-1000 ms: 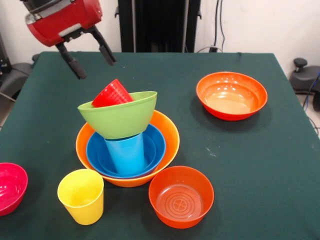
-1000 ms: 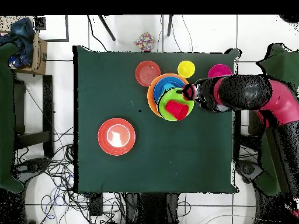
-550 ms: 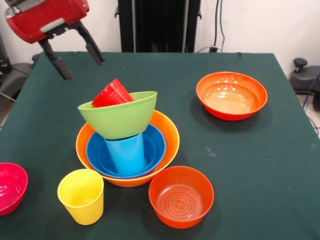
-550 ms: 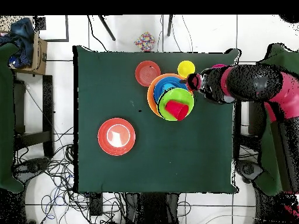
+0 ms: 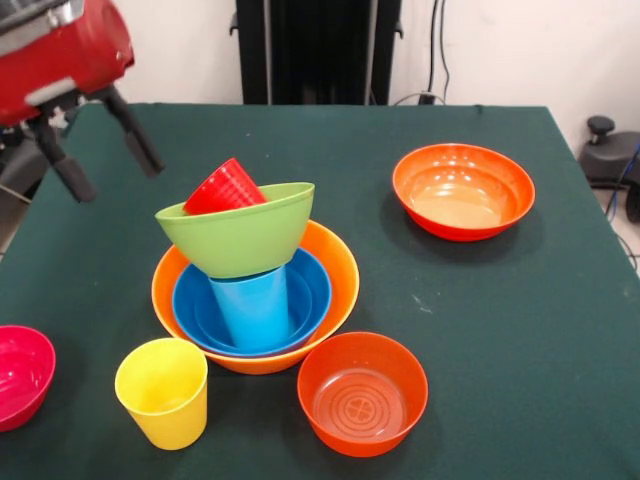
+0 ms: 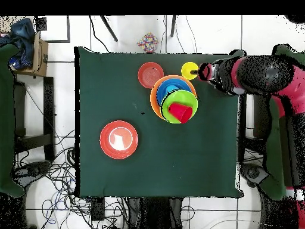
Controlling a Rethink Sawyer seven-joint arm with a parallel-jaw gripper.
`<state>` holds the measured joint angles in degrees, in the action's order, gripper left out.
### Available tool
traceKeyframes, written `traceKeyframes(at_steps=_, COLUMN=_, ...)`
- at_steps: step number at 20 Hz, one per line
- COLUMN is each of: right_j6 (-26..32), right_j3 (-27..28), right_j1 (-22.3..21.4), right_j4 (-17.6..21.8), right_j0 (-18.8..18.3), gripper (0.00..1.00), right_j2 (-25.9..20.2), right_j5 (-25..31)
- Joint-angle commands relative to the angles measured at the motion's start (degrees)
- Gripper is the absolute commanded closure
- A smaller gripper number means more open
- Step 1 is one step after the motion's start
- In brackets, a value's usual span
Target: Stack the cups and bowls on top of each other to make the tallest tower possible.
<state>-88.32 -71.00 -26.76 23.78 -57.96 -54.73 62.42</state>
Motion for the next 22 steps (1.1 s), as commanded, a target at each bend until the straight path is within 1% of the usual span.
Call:
traceKeyframes(at_steps=1, right_j6=3.86, right_j3=7.93, right_j1=7.09, right_j4=6.33, right_j0=5.33, gripper=0.00, right_j2=9.42, right_j5=0.67)
traceKeyframes(at_steps=3, right_j6=3.28, right_j3=9.57, right_j1=8.27, right_j4=7.78, right_j0=6.39, gripper=0.00, right_j2=10.86, right_j5=-0.86)
traceKeyframes(at_steps=7, right_j6=3.06, right_j3=11.50, right_j1=9.75, right_j4=9.36, right_j0=7.71, gripper=0.00, right_j2=12.55, right_j5=-2.56)
traceKeyframes(at_steps=18, right_j6=3.74, right_j3=12.00, right_j1=11.84, right_j4=12.33, right_j0=9.16, gripper=0.00, right_j2=15.11, right_j5=-8.05)
traceKeyframes(at_steps=22, right_j6=3.57, right_j3=12.90, right_j1=12.40, right_j4=12.55, right_j0=9.76, gripper=0.00, right_j2=15.56, right_j5=-8.11)
